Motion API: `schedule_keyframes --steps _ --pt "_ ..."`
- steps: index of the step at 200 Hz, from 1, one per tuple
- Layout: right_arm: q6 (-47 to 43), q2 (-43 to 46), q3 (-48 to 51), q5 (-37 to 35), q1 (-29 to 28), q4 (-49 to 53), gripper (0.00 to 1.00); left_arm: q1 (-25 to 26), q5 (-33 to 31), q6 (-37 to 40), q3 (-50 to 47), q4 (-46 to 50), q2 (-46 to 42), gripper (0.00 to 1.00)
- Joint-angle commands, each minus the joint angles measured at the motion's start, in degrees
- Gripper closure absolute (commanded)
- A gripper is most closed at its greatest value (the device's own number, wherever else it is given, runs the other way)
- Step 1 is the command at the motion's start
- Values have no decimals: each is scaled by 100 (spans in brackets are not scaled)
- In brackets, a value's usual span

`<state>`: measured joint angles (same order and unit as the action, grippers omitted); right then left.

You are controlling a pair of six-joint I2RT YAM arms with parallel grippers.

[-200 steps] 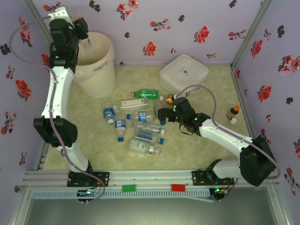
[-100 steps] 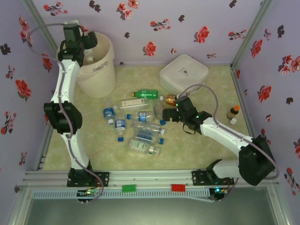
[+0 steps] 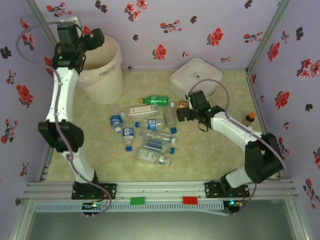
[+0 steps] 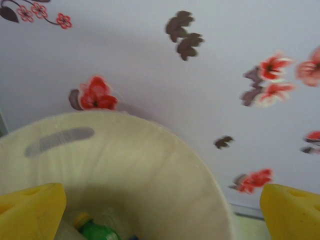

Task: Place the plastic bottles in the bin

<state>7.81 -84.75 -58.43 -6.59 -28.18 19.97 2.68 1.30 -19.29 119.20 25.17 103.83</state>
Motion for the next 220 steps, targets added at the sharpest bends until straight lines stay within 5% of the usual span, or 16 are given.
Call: schedule_keyframes --steps 1,58,114,146,220 --pt "-754 -230 -489 232 84 368 1 315 757 -489 -1051 -960 -999 0" --pt "-1215 -779 -1125 229 247 689 1 1455 759 -477 -3790 -1764 -2814 0" --pt "-1730 -1580 -1895 223 374 1126 8 2142 696 -1475 -6133 -2413 -3746 0" --pt "-1949 -1953 -2226 550 382 1250 11 2409 635 -2339 -7313 -3157 -3686 0" --pt "-2096 -2846 -2832 600 375 1292 15 2989 582 -2876 -7702 -3536 -2967 0"
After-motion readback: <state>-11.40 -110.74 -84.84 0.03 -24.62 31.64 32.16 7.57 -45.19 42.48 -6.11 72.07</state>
